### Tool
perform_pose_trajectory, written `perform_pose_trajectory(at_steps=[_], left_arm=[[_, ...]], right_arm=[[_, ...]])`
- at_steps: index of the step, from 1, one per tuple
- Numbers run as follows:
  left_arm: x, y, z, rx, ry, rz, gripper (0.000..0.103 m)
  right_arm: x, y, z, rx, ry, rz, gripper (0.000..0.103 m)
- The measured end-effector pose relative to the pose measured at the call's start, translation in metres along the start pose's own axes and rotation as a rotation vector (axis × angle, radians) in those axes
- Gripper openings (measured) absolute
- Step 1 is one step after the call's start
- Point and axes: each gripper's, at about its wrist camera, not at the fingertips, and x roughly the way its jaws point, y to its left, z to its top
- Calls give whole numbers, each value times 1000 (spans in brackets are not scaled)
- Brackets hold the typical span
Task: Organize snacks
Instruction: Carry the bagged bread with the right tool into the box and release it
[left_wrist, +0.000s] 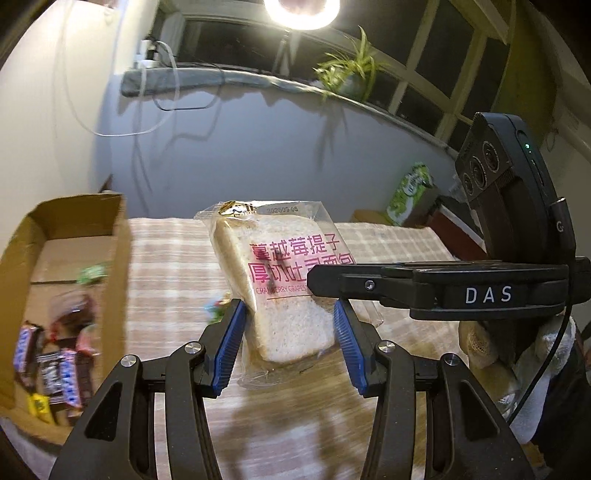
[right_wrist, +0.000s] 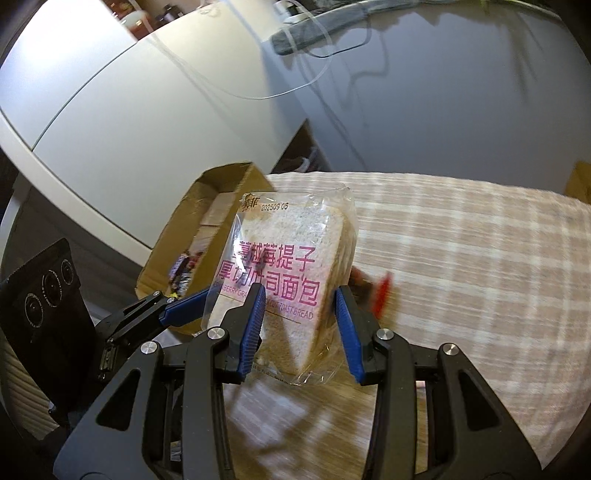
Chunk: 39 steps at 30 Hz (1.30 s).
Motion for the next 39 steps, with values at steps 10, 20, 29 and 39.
perform_pose_trajectory(at_steps=[10,20,29,39], left_arm=[[-34,49,0,-60,-58,79,47],[-55,89,-3,-108,-92,140,47],[-66,122,-11,-159,-100,184,47],[-68,143,-16,-194,-95,214,47]], right_arm=[[38,58,18,-80,22,53,41],[74,99,30,-137,51,88,41],[107,123,39,-169,86,110,41],[143,143,47,-194,121,110,41]])
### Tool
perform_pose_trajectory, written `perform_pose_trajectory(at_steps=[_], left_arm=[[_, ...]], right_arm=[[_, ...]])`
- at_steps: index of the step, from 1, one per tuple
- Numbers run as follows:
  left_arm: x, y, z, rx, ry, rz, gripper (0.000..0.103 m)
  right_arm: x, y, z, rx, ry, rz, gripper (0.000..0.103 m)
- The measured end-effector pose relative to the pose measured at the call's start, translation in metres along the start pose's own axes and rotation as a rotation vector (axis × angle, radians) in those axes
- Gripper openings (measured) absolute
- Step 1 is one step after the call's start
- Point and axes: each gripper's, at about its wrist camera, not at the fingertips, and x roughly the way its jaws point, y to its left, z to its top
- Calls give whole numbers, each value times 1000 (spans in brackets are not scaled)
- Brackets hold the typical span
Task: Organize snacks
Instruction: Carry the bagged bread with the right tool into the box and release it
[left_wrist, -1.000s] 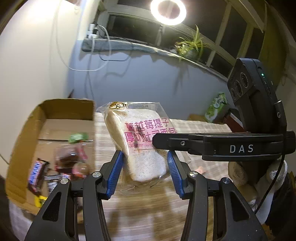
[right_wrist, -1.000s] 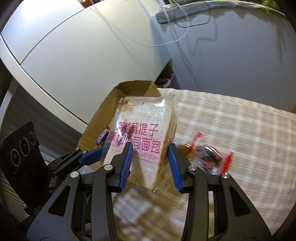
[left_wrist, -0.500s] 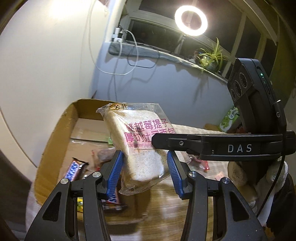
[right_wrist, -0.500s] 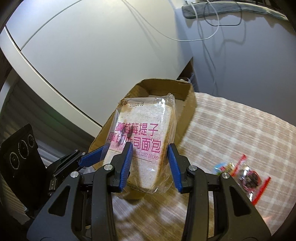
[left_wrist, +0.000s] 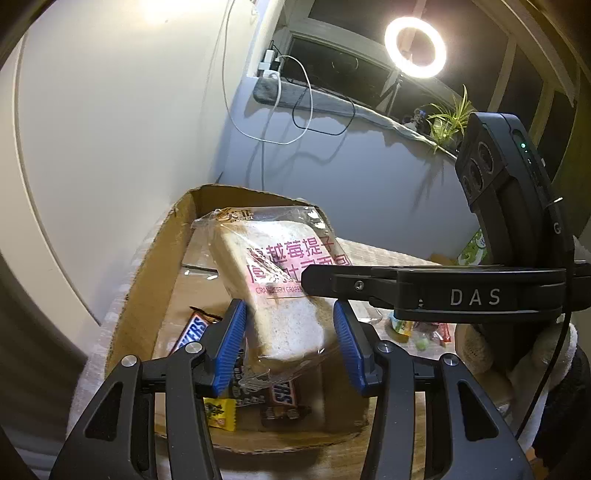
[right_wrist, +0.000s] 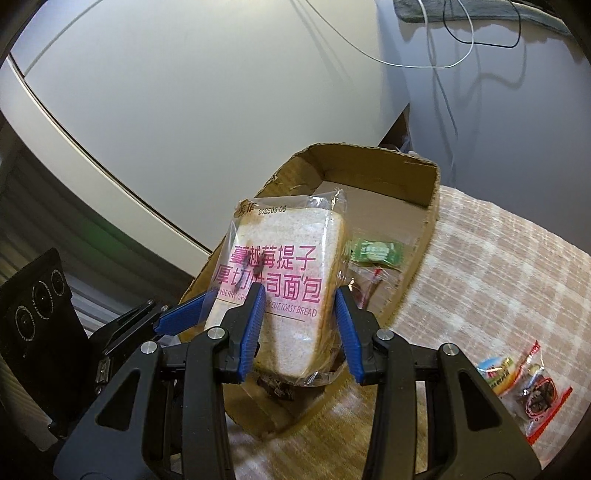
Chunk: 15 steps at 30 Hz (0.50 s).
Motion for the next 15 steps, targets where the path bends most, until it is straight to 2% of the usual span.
perform_pose_trajectory(at_steps=[15], left_arm=[[-12,7,0,-3,-26,35,43]], right_arm=[[6,7,6,-20,-13,-42,41]])
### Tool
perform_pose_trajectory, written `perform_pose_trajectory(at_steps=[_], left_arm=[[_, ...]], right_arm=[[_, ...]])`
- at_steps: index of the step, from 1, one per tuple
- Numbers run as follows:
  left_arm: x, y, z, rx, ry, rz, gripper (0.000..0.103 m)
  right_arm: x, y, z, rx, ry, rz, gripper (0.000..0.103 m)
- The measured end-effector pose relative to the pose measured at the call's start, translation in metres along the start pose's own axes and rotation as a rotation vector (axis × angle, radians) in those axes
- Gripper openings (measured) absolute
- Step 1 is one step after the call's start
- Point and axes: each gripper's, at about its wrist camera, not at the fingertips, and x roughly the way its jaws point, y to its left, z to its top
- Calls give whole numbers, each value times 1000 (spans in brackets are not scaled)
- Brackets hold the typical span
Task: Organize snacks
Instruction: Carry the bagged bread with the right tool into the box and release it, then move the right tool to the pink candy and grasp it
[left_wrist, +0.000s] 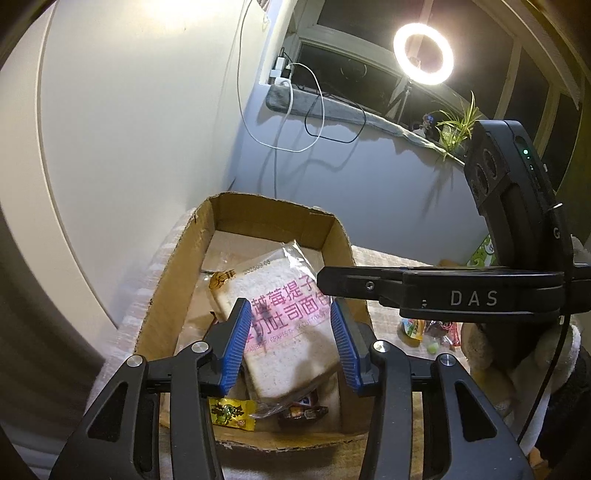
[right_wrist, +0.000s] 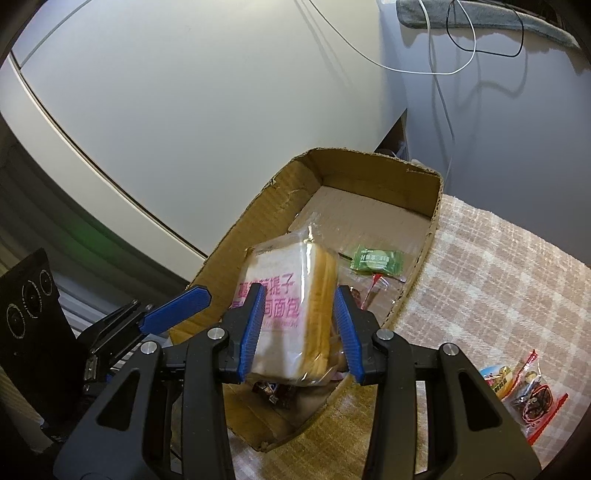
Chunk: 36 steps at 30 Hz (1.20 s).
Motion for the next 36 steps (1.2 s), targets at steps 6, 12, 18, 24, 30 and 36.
perform_pose_trajectory(at_steps=[6,12,18,24,30,36], left_arm=[[-2,-6,1,17,-3,1,43],[-11,-18,-2,45,-16,3,44],[-18,-29,-3,54,-23,2,44],[-18,-44,-6,75,-22,-8,44],[-16,-61,-8,98,-20,-31,45],[-9,-79,-11,118,-1,-60,48]], right_arm=[[-12,2,-6,-10,-7,-11,41],[-29,1,-11,-11,-35,-37,56],[-56,-1,-19,-38,-87,-91,67],[-78,-16,-31,-19,-107,-124,67],[-103,-39,-48,-4,-122,-187,67],[-132,-67,-70,30,-147,-260,82]])
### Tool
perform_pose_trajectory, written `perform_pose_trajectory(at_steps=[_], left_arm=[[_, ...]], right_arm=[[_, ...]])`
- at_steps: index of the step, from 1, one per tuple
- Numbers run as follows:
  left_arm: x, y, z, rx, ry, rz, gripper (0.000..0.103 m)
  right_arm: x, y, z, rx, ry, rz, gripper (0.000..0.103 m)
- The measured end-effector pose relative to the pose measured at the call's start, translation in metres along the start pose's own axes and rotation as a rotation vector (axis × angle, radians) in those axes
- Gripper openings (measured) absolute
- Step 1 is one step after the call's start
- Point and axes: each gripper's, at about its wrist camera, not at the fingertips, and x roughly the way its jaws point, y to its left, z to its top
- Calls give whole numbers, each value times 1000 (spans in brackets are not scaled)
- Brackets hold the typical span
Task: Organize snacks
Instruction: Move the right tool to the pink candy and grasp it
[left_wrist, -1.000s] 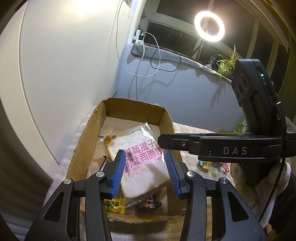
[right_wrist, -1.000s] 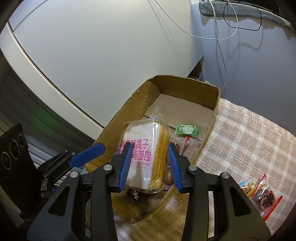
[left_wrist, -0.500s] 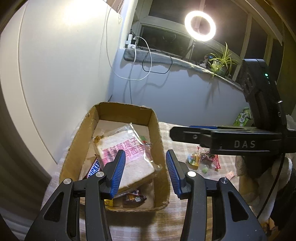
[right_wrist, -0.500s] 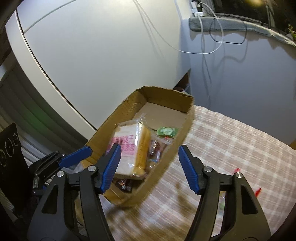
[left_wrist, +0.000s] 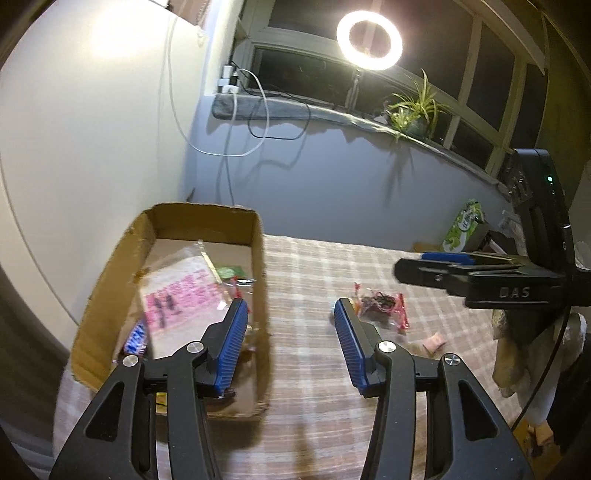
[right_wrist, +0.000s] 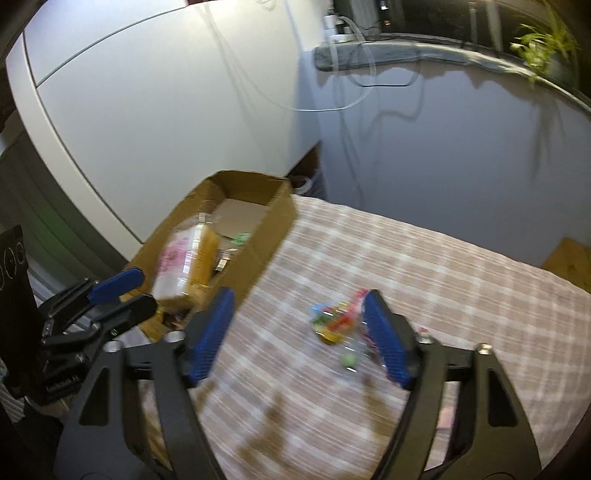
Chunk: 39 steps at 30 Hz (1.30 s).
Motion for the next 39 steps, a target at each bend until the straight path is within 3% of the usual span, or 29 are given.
perform_pose_trajectory(at_steps=[7,16,23,28,33,37,39], left_arm=[[15,-22,-6,21,38,-38,48],[38,-55,-20,52,111,-105,48],[70,-72,-30,54,190,-145,48],[90,-82,-36,67,225,-155,43],[109,-92,-40,94,256,-149,37],[123,-100,-39,127,268,-130,33],[128,-102,-38,147,271,-116,32]], right_arm=[[-27,-50,-22,74,-26,-74,85],[-30,-90,-49,110,5,-83,85],[-21,-93,-83,16,79,-124,85],[-10,-91,-108,-37,148,-146,78],[-4,-97,-118,8,153,-166,78],[6,-96,-119,21,154,-173,67],[7,-93,-119,13,148,-189,66]])
